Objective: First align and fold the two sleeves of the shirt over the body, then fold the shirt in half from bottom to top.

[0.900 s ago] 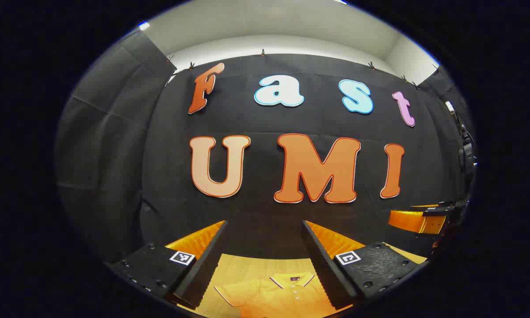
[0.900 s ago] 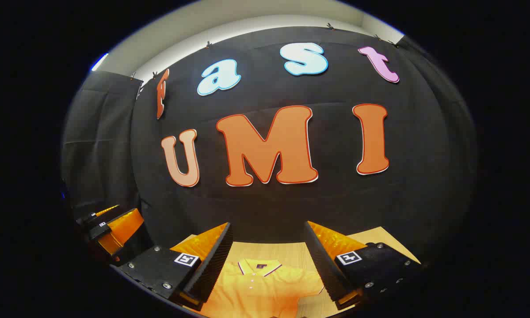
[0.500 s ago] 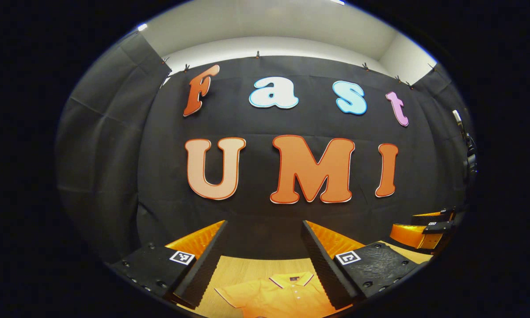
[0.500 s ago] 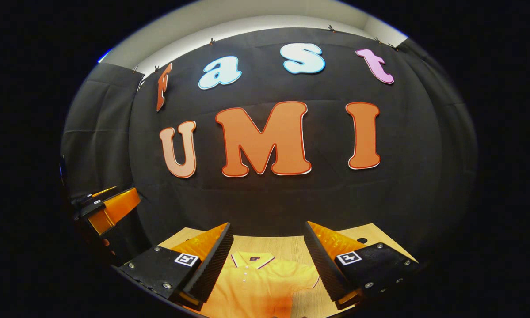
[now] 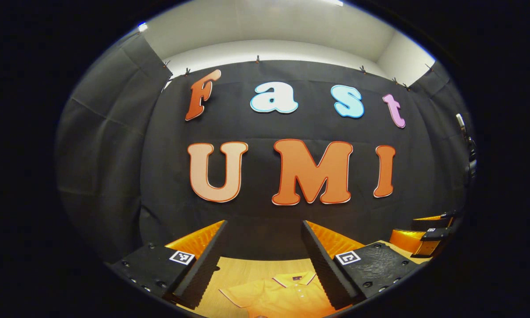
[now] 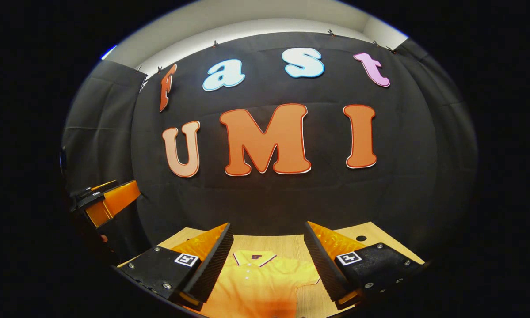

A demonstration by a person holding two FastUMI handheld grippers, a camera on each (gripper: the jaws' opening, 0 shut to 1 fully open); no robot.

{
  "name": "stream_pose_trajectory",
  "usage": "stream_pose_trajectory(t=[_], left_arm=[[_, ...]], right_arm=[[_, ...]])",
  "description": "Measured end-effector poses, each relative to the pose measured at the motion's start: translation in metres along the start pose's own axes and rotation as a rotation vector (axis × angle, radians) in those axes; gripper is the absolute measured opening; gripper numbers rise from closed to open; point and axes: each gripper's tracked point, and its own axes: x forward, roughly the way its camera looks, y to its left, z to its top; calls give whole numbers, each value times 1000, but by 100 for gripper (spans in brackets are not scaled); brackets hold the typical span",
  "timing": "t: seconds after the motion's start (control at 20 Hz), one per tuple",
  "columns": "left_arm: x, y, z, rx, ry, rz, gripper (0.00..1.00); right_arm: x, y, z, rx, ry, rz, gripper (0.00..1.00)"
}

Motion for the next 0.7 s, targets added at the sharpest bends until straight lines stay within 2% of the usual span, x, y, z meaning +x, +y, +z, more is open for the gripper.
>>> stream_pose_trajectory(t=[0.2, 0.3, 0.55, 0.7], left_arm=[[-8, 0, -10, 12, 26, -21, 100], [-14, 4, -17, 31, 40, -16, 99], [-27, 15, -21, 27, 36, -42, 99], [-34, 25, -25, 50, 42, -59, 100]], right_arm=[[2, 0, -10, 11, 38, -8, 97], [5, -5, -25, 22, 99, -27, 97], [12, -31, -66, 47, 222, -105, 97], [16, -50, -98, 73, 316, -182, 98]])
